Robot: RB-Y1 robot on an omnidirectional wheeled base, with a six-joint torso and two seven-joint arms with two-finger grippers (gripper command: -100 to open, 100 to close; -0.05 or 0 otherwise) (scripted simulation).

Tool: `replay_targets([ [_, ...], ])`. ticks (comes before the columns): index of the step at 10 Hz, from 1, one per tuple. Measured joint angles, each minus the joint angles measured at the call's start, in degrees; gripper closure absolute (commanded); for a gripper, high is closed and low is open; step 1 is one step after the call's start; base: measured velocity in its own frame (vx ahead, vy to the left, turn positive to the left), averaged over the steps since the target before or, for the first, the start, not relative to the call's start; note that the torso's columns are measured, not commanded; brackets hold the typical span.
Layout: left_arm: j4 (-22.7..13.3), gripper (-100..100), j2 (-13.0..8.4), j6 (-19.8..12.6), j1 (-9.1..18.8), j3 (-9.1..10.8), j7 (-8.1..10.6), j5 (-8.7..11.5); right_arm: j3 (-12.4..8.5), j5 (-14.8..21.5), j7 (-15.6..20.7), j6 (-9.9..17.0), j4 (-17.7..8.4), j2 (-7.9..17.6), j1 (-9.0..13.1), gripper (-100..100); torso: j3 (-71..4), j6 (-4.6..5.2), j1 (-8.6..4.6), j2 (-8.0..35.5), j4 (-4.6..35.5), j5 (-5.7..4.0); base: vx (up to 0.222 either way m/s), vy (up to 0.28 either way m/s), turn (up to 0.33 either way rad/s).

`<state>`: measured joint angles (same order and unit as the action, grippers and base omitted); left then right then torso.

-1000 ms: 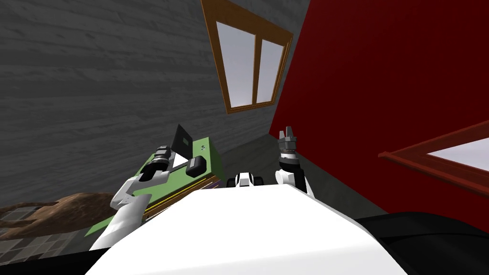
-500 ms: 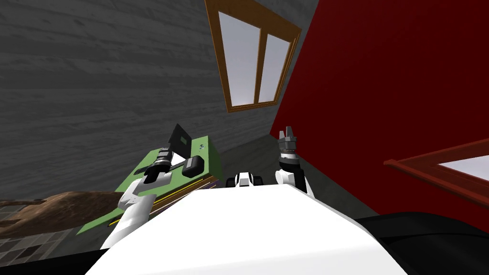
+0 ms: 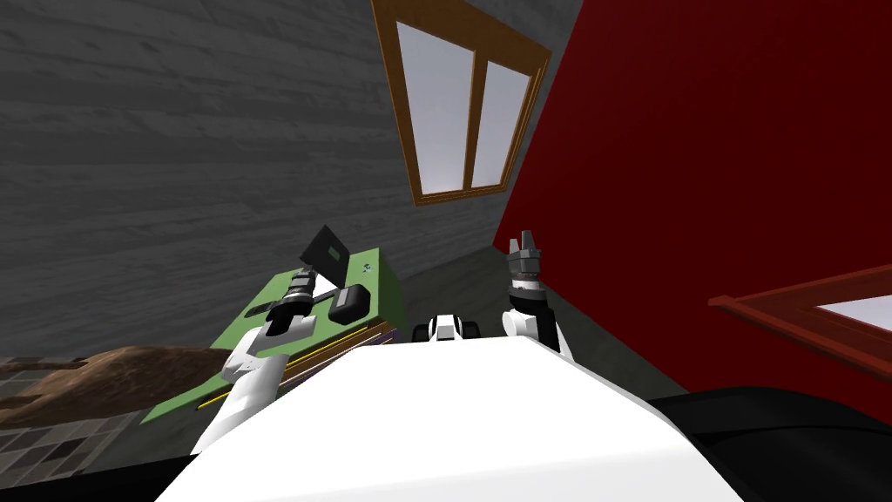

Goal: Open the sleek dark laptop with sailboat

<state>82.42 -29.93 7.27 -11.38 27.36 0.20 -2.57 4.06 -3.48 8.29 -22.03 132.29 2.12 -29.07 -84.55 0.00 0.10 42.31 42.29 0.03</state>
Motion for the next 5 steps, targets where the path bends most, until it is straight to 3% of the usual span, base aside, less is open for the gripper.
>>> replay_targets([
  [5,-1.1,100,2.9,-0.4,3.0,0.35,5.54,5.6,0.0,0.0,0.0,0.0,0.0,0.0,0.0,0,0.0,0.0,-0.08,0.0,0.0,-0.02,-0.079,0.127,0.026],
])
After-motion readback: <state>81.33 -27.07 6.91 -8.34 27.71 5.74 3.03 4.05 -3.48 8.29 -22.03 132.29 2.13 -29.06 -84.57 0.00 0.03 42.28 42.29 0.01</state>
